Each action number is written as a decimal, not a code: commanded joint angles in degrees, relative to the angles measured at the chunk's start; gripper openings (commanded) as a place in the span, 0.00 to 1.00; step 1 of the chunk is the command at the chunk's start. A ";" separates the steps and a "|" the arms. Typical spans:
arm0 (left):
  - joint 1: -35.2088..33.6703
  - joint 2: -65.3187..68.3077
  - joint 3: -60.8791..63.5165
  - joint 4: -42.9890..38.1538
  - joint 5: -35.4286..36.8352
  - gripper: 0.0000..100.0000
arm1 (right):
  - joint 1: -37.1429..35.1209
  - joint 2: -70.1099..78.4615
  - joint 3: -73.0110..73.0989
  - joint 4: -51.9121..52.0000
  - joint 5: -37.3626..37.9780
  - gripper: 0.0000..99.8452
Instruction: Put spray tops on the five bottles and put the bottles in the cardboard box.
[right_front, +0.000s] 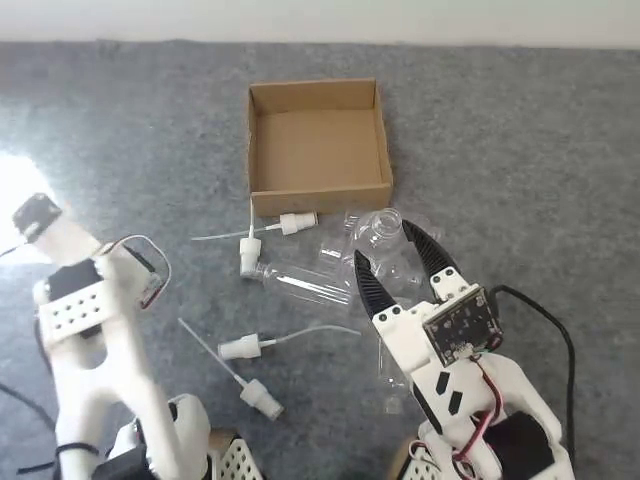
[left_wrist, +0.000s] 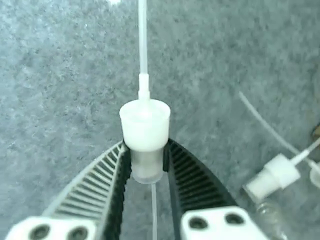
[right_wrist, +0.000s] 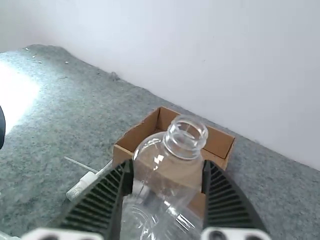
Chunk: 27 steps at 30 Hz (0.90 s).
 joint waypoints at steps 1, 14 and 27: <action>-0.70 -2.64 5.49 -14.42 7.65 0.01 | 0.75 -0.31 -0.70 -1.54 -0.53 0.10; -4.04 -2.64 7.60 -14.51 21.71 0.02 | 0.66 -0.31 -0.70 -1.54 -0.44 0.10; -3.96 -2.64 7.78 -12.48 23.56 0.25 | 0.66 -0.31 -0.70 -1.54 -0.18 0.10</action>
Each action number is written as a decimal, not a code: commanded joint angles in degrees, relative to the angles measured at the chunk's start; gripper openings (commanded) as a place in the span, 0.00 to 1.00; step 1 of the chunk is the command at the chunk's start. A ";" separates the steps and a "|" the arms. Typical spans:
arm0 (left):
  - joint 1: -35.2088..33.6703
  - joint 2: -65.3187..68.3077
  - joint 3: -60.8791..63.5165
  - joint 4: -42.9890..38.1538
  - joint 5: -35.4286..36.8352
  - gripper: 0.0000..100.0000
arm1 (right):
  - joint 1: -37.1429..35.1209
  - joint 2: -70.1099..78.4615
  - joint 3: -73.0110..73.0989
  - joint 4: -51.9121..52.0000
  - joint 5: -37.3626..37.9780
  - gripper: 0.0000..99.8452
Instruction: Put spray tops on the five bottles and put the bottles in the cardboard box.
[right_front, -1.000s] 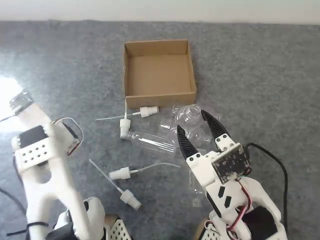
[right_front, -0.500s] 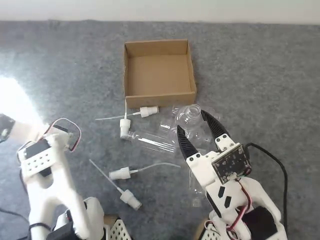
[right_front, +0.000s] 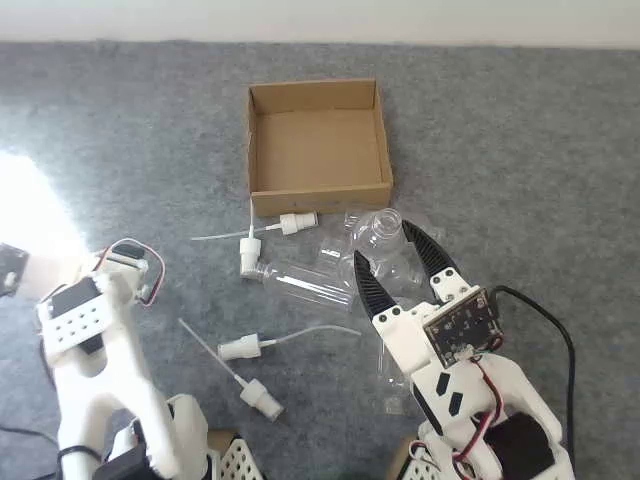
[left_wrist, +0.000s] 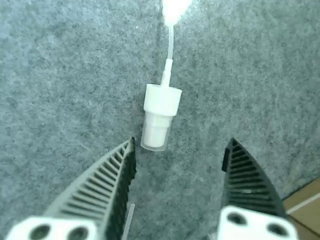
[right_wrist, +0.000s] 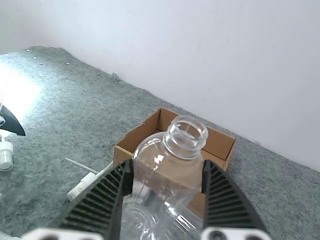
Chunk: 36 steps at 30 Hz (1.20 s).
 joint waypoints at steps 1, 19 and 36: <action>0.00 -2.64 -0.75 0.18 0.44 0.24 | 0.75 -0.04 -0.70 -1.54 -0.18 0.10; -8.62 -2.64 -5.32 0.62 -26.02 0.02 | 0.75 -0.04 -0.70 -1.54 -0.18 0.10; -8.79 -2.64 -7.87 2.37 -65.49 0.02 | 0.75 -0.04 -0.70 -1.54 -0.53 0.10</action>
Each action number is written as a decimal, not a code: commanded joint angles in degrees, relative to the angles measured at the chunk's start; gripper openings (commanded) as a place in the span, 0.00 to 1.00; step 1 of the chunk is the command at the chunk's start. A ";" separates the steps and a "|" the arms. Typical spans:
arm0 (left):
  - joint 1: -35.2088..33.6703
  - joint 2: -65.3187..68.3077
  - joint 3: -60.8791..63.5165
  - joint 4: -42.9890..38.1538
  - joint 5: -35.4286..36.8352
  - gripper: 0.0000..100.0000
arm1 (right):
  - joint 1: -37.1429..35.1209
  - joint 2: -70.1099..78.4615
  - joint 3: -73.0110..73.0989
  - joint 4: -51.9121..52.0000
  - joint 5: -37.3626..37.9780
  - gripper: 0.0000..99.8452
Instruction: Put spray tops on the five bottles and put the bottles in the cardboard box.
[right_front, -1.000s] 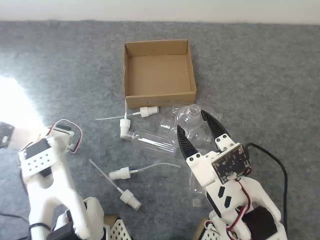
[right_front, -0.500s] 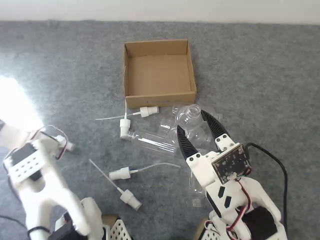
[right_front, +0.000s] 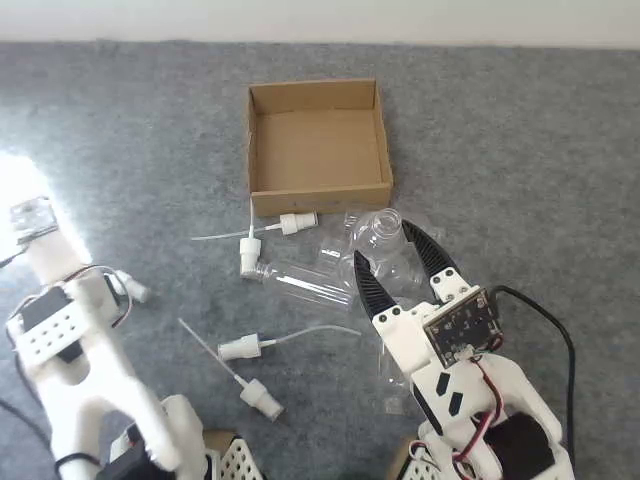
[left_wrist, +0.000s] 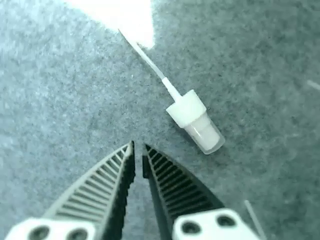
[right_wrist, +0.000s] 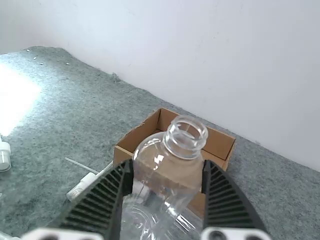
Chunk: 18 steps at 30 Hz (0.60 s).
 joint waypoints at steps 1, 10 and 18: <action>-0.18 -2.55 -6.29 1.58 -9.23 0.02 | 0.75 -0.04 -0.70 -1.54 -0.53 0.10; 0.26 -2.11 -21.93 18.46 -29.10 0.02 | 0.75 0.22 -0.62 -1.54 -0.53 0.10; 1.76 -2.02 -27.47 29.36 -49.85 0.02 | 0.75 0.31 -0.62 -1.54 -0.53 0.10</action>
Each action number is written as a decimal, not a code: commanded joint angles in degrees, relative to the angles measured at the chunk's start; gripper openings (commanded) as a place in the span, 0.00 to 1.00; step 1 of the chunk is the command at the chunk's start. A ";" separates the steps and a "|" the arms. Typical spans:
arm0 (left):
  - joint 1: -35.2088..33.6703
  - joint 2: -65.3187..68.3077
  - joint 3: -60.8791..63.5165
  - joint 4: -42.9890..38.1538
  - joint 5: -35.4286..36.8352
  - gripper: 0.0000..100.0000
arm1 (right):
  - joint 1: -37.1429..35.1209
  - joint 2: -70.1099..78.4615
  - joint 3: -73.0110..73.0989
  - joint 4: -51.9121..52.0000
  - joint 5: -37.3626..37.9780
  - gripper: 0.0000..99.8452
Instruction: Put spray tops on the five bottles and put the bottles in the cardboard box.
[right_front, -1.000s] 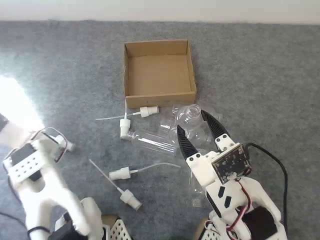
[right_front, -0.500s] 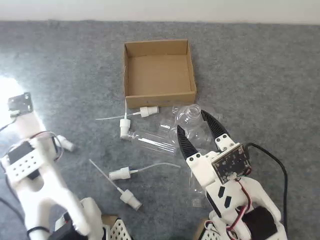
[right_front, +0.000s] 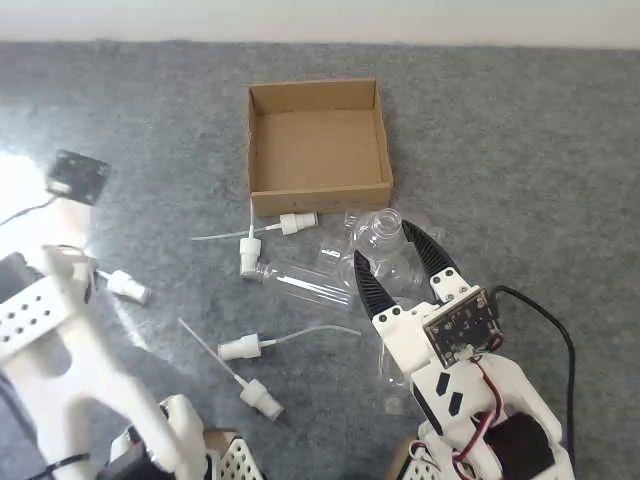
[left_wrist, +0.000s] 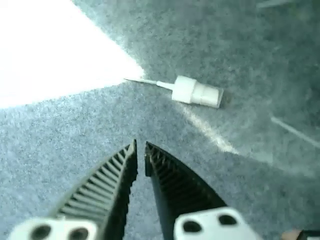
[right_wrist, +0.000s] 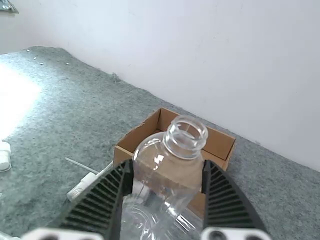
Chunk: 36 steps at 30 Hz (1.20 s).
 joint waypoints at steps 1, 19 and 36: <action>0.26 -2.02 -3.38 5.01 -11.96 0.02 | 0.75 0.31 -0.62 -1.54 -0.53 0.10; 0.26 10.02 -3.82 -0.70 -24.70 0.18 | 0.75 0.48 -0.62 -1.54 -0.53 0.10; 4.57 21.19 -10.07 -3.25 -40.62 0.18 | 0.84 0.04 4.66 -7.78 0.00 0.10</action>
